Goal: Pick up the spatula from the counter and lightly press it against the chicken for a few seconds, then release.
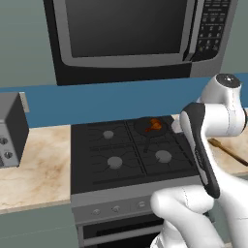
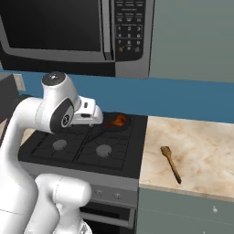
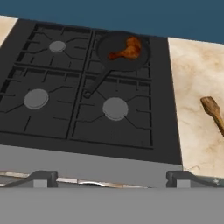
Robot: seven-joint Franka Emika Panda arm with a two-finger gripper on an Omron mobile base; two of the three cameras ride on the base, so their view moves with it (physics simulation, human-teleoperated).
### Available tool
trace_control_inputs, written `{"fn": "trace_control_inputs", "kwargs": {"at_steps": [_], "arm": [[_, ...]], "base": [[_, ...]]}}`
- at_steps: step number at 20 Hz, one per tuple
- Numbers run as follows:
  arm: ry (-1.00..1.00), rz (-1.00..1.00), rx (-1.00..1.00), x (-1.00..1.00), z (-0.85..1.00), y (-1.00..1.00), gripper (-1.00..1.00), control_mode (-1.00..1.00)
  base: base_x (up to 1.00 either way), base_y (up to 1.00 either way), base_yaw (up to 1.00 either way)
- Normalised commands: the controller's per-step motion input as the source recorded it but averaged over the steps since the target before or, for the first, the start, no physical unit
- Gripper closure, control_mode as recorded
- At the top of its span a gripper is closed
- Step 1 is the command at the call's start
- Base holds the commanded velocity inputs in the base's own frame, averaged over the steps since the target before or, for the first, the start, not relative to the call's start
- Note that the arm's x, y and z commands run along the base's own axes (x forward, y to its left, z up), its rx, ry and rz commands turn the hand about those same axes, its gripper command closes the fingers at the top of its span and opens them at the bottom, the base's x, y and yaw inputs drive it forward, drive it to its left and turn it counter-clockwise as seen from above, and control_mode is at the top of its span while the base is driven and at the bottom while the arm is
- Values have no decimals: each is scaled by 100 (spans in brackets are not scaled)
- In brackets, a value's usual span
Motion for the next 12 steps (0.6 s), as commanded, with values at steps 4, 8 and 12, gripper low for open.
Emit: {"fn": "trace_control_inputs", "kwargs": {"at_steps": [4,8,12], "arm": [[-1,2,-11,-31,-4,-40,-100,-100],[0,3,-6,-17,-1,-48,-100,-100],[0,4,-1,-6,0,-49,-100,-100]], "base": [[0,0,0],[0,0,0],[0,0,0]]}}
